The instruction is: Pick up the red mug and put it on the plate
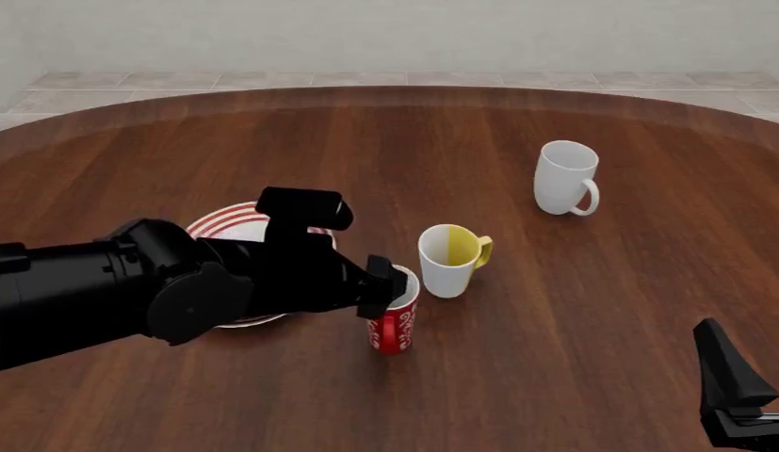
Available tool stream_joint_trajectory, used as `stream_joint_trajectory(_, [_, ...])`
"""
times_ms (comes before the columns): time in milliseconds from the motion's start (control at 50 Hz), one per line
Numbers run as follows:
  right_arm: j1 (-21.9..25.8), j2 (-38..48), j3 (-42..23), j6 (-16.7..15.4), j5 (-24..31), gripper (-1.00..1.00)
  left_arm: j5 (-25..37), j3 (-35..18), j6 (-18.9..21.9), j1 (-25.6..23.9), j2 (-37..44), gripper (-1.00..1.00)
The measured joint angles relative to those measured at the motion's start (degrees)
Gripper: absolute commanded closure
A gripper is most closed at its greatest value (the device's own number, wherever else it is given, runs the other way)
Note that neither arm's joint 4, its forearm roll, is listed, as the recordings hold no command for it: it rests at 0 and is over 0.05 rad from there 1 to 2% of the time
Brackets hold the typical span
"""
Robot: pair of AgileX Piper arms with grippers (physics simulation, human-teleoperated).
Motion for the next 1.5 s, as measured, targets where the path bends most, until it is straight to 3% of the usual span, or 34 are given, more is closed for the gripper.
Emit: stream_joint_trajectory(1500, [0.11, 0.06, 0.0, -0.26, 0.09, -1.0, -6.44, 3.33, -2.38, -0.06, 5.18, -1.0])
